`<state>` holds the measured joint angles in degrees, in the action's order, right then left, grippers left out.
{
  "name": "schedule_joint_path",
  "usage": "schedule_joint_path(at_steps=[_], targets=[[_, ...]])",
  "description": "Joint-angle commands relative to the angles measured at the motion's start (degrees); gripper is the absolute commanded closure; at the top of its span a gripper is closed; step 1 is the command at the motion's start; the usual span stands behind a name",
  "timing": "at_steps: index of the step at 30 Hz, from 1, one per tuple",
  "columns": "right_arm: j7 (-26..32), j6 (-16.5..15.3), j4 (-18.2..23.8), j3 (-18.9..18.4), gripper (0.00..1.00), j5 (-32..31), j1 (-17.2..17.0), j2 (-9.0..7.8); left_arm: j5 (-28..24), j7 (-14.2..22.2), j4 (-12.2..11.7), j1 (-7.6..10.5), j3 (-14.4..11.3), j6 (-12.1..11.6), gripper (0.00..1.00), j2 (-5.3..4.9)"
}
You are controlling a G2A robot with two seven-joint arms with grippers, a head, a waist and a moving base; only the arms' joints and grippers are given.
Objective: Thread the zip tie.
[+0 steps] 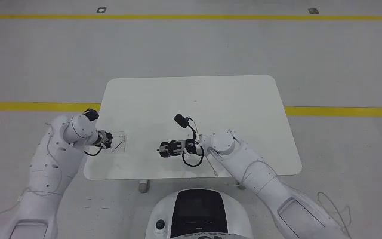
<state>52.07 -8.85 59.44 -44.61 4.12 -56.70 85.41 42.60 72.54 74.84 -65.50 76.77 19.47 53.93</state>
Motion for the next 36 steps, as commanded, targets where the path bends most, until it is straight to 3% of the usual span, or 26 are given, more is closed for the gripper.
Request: schedule_joint_path(at_steps=[1,6,18,20,23,27,31,36], targets=[[0.0,0.0,0.0,0.0,1.0,0.0,0.0,0.0,-0.67,-0.26,2.72,-1.94,1.73,-0.05,1.0,-0.4],[0.0,0.0,0.0,0.0,1.0,0.0,0.0,0.0,-2.82,-1.52,10.39,-7.42,6.57,-1.54,1.0,-1.37],[0.0,0.0,0.0,0.0,1.0,0.0,0.0,0.0,-2.76,-1.86,10.78,-7.87,6.79,-1.55,1.0,-1.42],[0.0,0.0,0.0,0.0,1.0,0.0,0.0,0.0,-3.91,-5.17,10.91,-8.27,6.65,-2.23,1.0,-1.24],[-2.0,0.66,1.59,0.13,1.0,-0.79,-0.87,-0.07,-8.99,-11.54,13.31,-9.99,8.31,-2.77,1.0,-0.91],[-3.37,2.14,3.58,0.91,1.0,-1.23,-1.27,0.13,-13.89,-19.77,16.44,-13.54,10.86,-4.34,1.0,-0.64],[-5.29,3.39,4.33,1.88,1.0,-0.34,-1.16,0.71,-18.16,-27.85,19.45,-17.32,12.68,-7.92,1.0,-0.3],[-7.71,3.94,4.17,3.36,1.0,0.24,-0.71,1.56,-20.97,-35.85,20.33,-20.83,13.34,-11.08,1.0,0.16]])
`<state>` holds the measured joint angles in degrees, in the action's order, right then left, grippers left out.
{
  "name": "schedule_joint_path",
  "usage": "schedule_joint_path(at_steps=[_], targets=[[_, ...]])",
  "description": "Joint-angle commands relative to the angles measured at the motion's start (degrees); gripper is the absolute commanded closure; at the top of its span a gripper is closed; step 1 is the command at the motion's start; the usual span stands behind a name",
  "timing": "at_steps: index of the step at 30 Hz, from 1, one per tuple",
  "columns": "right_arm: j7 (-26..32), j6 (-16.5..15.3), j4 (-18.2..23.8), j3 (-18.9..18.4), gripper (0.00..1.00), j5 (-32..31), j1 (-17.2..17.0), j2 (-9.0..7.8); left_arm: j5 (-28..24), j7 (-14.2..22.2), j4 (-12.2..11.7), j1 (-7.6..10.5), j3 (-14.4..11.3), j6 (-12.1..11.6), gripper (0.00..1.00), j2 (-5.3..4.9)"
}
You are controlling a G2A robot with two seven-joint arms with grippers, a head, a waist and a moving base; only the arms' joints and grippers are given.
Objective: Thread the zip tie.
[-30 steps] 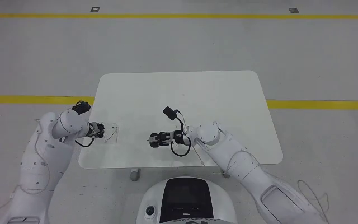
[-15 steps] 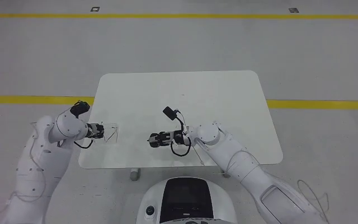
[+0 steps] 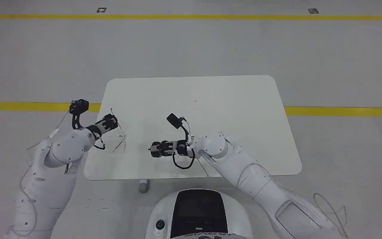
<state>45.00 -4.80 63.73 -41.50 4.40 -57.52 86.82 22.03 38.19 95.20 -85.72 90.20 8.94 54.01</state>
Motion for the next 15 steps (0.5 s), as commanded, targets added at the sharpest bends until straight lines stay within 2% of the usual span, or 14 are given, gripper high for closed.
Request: schedule_joint_path(at_steps=[1,4,13,15], targets=[[-1.42,-0.22,-0.28,0.59,1.0,-0.44,0.23,0.31,-0.97,-2.3,-0.16,-0.98,-0.26,-0.95,1.0,0.18],[-3.92,-0.02,-0.83,1.61,1.0,-3.34,1.03,0.63,0.8,-1.36,-0.83,-0.31,-1.3,-0.76,1.0,0.15],[-4.54,-0.08,-0.69,1.56,1.0,-3.3,0.69,0.63,0.8,-1.36,-0.83,-0.31,-1.3,-0.76,1.0,0.15],[-6.68,0.01,-0.46,1.1,1.0,-3.41,-0.18,0.55,-0.16,-3.04,-0.92,-0.91,-2.17,-3.71,1.0,0.35]])
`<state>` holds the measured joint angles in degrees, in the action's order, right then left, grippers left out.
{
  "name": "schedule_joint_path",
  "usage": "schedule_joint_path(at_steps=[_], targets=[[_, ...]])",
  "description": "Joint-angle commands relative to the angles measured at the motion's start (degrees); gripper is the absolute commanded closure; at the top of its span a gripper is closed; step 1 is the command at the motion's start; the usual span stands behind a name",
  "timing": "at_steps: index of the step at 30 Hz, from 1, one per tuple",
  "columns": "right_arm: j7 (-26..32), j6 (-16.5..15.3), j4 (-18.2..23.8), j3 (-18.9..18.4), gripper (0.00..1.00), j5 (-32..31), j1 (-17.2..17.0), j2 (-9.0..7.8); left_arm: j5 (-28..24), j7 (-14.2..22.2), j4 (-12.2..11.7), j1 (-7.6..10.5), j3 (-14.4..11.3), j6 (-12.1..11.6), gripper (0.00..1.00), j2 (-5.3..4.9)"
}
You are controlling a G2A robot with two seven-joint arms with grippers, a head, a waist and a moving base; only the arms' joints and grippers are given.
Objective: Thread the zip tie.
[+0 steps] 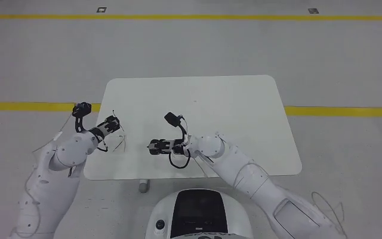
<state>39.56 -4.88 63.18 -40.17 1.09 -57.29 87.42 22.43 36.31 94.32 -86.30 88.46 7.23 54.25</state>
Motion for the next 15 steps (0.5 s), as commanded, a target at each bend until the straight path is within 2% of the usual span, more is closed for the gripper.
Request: schedule_joint_path(at_steps=[1,3,4,6,7,10,12,15], targets=[[-2.8,0.14,0.21,-0.77,1.0,0.16,-0.98,-0.11,-2.52,-4.33,-0.13,-0.94,-0.37,-4.98,1.0,0.33],[-3.71,-0.28,0.45,-1.39,1.0,0.81,-1.75,-0.22,-4.11,-7.22,-0.67,-2.15,-0.17,-9.19,1.0,0.48],[-3.84,-0.08,0.35,-1.64,1.0,0.78,-1.96,-0.29,-6.85,-8.64,-1.0,-2.84,0.35,-12.33,1.0,0.6],[-3.91,0.11,0.3,-1.78,1.0,0.62,-2.11,-0.33,-7.95,-9.57,-1.33,-4.0,1.14,-16.74,1.0,0.57],[-3.83,0.15,0.27,-1.84,1.0,0.66,-2.16,-0.33,-8.62,-10.12,-1.62,-4.85,1.55,-20.49,1.0,0.54],[-3.64,-0.1,0.04,-2.01,1.0,1.07,-2.3,-0.3,-11.52,-10.07,-3.49,-5.66,2.4,-26.71,1.0,0.5],[-3.44,-0.62,-0.39,-2.18,1.0,1.45,-2.35,-0.28,-13.02,-8.59,-3.9,-4.9,2.39,-26.71,1.0,0.35],[-3.26,-1.13,-0.92,-2.15,1.0,1.71,-2.37,-0.19,-11.93,-7.72,-3.53,-4.05,1.39,-26.71,1.0,0.0]])
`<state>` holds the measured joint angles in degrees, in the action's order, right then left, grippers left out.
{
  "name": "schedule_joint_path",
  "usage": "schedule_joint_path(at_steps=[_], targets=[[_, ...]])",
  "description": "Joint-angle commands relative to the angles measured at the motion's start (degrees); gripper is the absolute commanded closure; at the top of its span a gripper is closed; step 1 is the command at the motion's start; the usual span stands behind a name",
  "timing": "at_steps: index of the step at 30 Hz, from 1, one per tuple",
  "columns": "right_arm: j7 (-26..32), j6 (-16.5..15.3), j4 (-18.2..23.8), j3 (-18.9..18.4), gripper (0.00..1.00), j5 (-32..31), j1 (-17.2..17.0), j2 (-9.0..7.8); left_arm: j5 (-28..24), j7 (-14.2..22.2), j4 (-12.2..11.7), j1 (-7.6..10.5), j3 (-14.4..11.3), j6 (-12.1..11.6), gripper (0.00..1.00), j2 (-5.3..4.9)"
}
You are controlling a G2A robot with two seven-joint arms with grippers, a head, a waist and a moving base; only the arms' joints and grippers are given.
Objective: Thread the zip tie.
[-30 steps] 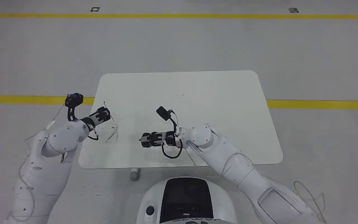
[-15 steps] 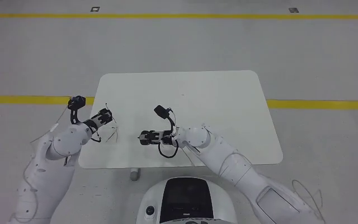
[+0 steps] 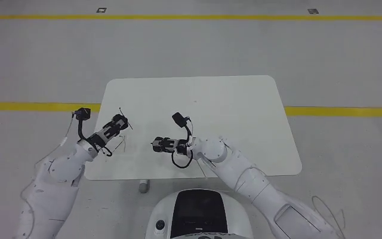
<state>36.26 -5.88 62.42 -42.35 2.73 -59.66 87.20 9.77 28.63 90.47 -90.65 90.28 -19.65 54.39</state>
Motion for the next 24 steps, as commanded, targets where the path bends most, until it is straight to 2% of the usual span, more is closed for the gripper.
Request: schedule_joint_path(at_steps=[1,8,18,19,21,23,24], targets=[[0.07,-0.24,-0.35,0.03,1.0,0.11,0.02,0.06,0.58,0.55,0.81,0.35,-1.08,0.17,1.0,-0.26],[0.19,-1.18,-1.67,-0.28,1.0,0.98,0.01,0.22,-1.43,3.02,2.08,0.5,-3.04,0.17,1.0,-1.47],[-0.23,-1.45,-2.12,-0.51,1.0,1.39,0.01,0.28,-1.41,3.21,1.99,0.51,-3.11,0.17,1.0,-1.53],[-0.23,-1.45,-2.12,-0.51,1.0,1.39,0.01,0.28,-1.31,2.57,1.97,0.56,-3.25,0.17,1.0,-1.48],[-0.23,-1.45,-2.12,-0.51,1.0,1.39,0.01,0.28,-2.55,-1.97,2.43,0.66,-4.12,0.17,1.0,-1.08],[-0.23,-1.45,-2.12,-0.51,1.0,1.39,0.01,0.28,-6.99,-7.06,2.26,0.58,-5.0,0.17,1.0,-0.53],[-0.23,-1.45,-2.12,-0.51,1.0,1.39,0.01,0.28,-5.74,-9.12,2.3,0.63,-5.15,0.17,1.0,-0.44]])
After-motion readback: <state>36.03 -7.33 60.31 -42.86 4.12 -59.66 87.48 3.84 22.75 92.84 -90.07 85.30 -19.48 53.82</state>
